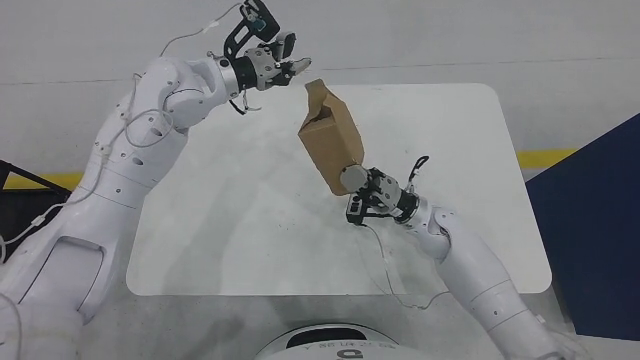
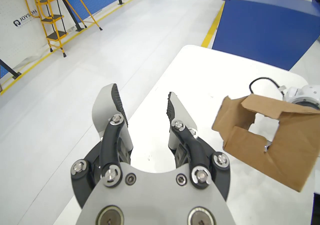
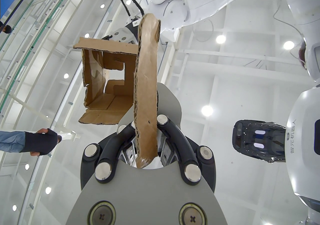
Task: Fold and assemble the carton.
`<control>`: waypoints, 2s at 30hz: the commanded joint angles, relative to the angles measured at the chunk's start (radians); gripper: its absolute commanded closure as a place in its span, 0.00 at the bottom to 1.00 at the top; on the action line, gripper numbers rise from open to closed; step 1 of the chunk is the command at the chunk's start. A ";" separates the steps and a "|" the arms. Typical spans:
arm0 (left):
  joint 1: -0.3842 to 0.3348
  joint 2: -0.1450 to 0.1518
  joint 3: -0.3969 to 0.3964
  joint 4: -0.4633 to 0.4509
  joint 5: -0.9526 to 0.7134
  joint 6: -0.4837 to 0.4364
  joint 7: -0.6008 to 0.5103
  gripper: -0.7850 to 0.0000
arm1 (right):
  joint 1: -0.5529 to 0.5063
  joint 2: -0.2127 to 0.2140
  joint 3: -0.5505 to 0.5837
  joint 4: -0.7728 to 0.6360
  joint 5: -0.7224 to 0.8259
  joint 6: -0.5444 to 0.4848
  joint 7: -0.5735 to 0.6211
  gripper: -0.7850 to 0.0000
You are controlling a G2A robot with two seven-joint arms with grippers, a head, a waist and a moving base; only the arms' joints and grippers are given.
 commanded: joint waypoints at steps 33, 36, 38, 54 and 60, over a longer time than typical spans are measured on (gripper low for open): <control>0.006 -0.031 0.033 -0.020 -0.291 -0.184 -0.259 0.47 | -0.010 -0.013 0.029 0.023 -0.010 0.007 -0.003 1.00; 0.008 -0.031 0.029 -0.020 -0.292 -0.182 -0.266 0.49 | -0.014 -0.013 0.033 0.018 -0.031 0.017 0.014 1.00; 0.012 -0.032 0.030 -0.023 -0.298 -0.193 -0.271 0.49 | -0.016 -0.013 0.035 0.017 -0.041 0.019 0.023 1.00; 0.031 -0.024 0.010 -0.020 -0.348 -0.350 -0.273 0.35 | -0.016 -0.019 0.040 0.022 -0.034 0.030 0.038 1.00; 0.037 -0.017 -0.005 -0.027 -0.340 -0.380 -0.263 0.23 | -0.012 -0.021 0.039 0.013 -0.041 0.032 0.031 1.00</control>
